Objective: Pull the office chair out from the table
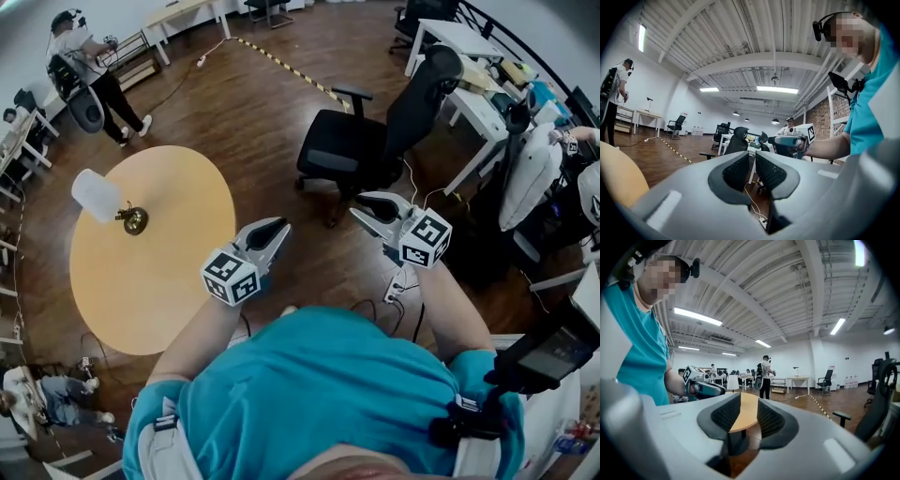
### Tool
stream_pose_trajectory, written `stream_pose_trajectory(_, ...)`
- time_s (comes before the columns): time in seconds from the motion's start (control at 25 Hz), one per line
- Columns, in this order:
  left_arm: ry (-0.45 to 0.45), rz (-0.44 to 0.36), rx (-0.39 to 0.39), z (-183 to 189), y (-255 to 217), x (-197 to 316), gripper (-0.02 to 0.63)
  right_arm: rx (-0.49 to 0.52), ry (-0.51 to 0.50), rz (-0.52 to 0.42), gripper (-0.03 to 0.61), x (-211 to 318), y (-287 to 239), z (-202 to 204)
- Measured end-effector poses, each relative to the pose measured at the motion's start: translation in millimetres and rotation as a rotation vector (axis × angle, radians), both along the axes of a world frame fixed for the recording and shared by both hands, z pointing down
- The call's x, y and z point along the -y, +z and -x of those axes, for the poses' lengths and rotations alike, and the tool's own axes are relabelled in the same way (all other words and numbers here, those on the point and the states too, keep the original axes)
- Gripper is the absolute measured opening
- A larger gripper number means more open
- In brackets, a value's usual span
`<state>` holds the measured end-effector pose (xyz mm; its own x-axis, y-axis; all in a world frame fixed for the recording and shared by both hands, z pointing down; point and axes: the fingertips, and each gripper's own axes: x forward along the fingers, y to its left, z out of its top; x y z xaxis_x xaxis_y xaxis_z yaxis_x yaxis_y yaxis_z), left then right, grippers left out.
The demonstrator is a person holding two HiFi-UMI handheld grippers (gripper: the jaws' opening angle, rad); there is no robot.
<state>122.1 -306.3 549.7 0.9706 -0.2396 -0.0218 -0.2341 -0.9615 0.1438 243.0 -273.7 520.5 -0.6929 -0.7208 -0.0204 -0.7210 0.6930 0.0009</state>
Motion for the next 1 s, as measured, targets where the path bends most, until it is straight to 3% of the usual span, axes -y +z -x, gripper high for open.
stream_pose_trajectory(0.16, -0.035, -0.005, -0.001, 31, -3, -26, 0.027, 0.014, 0.003, 0.005, 0.101, -27, 3, 25)
stream_pose_trajectory(0.44, -0.019, -0.038, -0.027, 131, -9, -80, 0.025, 0.021, 0.041, 0.007, 0.075, -78, 5, 120)
stream_pose_trajectory(0.64, 0.026, -0.042, -0.009, 226, -12, -120, 0.025, 0.029, 0.080, -0.008, 0.042, -113, -1, 219)
stream_pose_trajectory(0.76, 0.043, -0.027, -0.005, 280, -20, -133, 0.025, 0.035, 0.099, 0.009, -0.011, -125, -8, 274)
stream_pose_trajectory(1.0, 0.044, -0.014, -0.030, 363, -23, -167, 0.025, -0.030, 0.072, 0.007, -0.011, -167, -26, 356)
